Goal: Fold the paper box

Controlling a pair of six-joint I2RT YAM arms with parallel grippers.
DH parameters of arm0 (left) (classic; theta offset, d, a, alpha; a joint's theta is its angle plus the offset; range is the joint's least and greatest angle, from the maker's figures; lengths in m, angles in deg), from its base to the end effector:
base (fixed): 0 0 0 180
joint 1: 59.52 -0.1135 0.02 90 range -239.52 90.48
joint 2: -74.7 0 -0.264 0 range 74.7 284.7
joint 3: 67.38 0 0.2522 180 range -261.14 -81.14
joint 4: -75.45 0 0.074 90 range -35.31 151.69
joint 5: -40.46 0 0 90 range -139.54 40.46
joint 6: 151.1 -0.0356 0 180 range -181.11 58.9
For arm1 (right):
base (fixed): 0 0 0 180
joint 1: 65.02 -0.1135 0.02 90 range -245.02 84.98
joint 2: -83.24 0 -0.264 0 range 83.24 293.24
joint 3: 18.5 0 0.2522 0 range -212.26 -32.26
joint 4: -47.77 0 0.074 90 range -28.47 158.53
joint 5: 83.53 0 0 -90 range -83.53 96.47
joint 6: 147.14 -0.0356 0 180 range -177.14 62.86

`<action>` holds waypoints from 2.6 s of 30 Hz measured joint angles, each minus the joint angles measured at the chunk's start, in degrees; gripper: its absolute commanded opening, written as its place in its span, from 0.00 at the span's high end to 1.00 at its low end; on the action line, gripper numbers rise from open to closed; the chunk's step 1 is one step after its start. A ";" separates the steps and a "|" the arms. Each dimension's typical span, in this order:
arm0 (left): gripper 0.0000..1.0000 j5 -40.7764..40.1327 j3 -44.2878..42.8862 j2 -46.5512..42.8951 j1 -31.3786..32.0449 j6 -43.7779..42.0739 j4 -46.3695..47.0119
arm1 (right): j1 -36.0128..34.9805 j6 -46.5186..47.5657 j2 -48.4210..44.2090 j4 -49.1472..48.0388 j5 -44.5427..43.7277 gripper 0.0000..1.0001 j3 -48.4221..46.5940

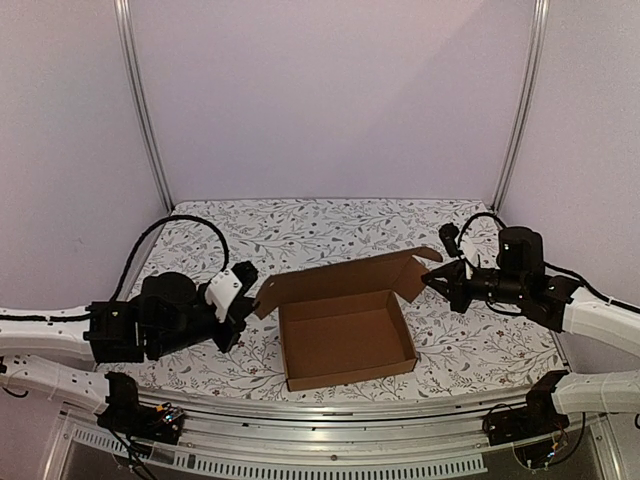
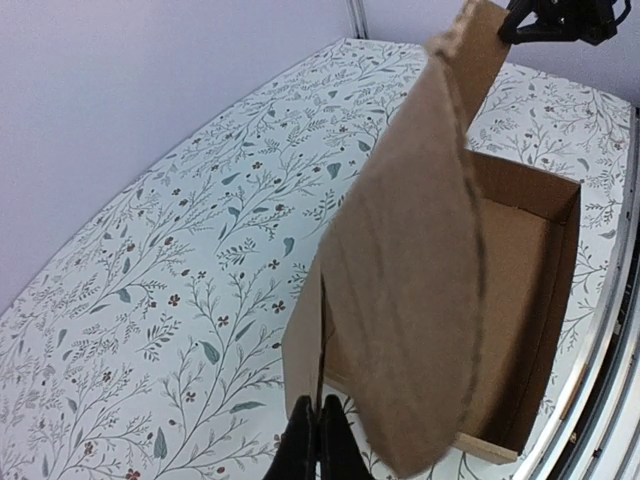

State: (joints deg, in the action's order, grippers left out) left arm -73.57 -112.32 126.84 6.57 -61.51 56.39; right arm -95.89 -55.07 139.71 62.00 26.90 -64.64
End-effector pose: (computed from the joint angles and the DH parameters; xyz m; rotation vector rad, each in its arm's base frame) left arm 0.0958 -0.1804 0.2432 0.8679 1.8024 -0.3140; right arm 0.1824 0.1235 0.2437 -0.7976 1.8724 0.6759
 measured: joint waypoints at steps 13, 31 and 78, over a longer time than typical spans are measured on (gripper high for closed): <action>1.00 0.46 -7.43 4.28 -0.24 6.34 -5.66 | -8.22 -5.77 -2.21 -0.22 -9.66 1.00 0.02; 1.00 -0.66 -18.88 17.11 -0.63 17.44 -10.38 | -19.34 -20.39 -3.13 9.77 -31.69 1.00 -5.55; 1.00 4.87 -21.70 22.01 -1.49 28.13 -12.87 | -29.75 -30.75 6.93 16.20 -47.25 1.00 -12.07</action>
State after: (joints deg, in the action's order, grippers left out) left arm -68.69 -134.03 148.84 5.08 -33.38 43.51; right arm -125.64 -85.82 146.64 78.20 -20.36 -76.70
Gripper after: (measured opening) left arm 0.007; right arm 0.005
